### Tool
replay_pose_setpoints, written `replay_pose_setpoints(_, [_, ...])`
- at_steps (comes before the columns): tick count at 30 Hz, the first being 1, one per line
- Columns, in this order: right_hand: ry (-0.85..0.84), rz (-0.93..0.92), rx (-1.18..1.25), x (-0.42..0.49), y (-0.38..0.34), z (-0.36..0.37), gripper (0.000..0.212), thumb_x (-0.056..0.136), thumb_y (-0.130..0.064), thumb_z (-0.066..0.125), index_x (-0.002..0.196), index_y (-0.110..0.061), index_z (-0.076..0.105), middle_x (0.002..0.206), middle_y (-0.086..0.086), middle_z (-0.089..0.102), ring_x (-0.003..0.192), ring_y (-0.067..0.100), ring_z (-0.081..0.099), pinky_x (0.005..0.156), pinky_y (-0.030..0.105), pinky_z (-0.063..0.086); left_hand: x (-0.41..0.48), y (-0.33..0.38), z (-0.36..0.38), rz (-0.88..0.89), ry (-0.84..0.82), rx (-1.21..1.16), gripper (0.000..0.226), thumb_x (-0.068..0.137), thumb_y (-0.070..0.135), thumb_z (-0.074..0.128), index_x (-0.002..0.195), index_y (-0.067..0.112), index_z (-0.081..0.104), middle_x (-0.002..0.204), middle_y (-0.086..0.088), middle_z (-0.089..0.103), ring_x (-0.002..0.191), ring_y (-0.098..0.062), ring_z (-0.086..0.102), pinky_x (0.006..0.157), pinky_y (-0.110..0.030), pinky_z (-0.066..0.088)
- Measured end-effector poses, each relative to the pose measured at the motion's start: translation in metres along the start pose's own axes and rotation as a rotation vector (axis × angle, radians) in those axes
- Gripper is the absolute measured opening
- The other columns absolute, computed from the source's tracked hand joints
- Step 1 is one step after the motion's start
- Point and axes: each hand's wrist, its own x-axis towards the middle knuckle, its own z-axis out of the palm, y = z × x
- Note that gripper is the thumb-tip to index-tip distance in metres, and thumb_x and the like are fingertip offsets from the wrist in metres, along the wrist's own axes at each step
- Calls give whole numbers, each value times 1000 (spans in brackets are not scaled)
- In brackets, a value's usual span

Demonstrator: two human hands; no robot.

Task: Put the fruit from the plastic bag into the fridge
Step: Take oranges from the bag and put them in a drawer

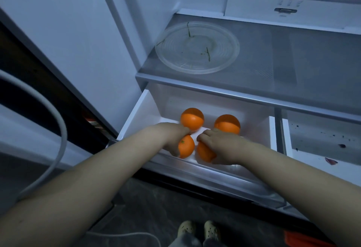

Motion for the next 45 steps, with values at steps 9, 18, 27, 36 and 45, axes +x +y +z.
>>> replay_pose_setpoints(9, [-14,48,-6,4,-1,7,64,83,-24,63,137,-14,30,132,11,42,115,27,44,90,40,47,6,3,7,-11,0,121,80,78,38,71,142,20,26,131,-8,47,109,-28,53,85,-37,47])
replay_pose_setpoints(18, [-36,56,-3,8,0,14,59,82,-21,63,132,-12,34,126,12,44,110,28,45,85,41,47,14,5,13,-45,-43,144,57,88,20,58,138,17,31,123,-11,54,102,-29,57,83,-40,51])
replay_pose_setpoints(27, [-16,64,-11,10,3,19,61,84,-25,62,136,-13,32,128,12,43,113,28,46,89,40,46,9,18,-6,-80,-29,55,54,100,21,42,147,15,16,148,-12,33,128,-30,40,97,-35,36])
replay_pose_setpoints(36, [266,69,171,-5,-4,-12,46,86,-28,55,128,-16,42,129,8,48,113,25,49,87,39,46,-35,22,-15,-254,543,-166,46,91,33,49,136,25,41,135,-2,51,119,-24,50,89,-37,43])
replay_pose_setpoints(45, [594,-118,281,-56,-44,-70,45,91,-36,51,134,-24,41,135,-5,47,124,14,43,92,33,42,-141,64,-14,-510,898,-307,48,92,39,47,137,26,40,138,1,45,124,-22,46,95,-41,43])
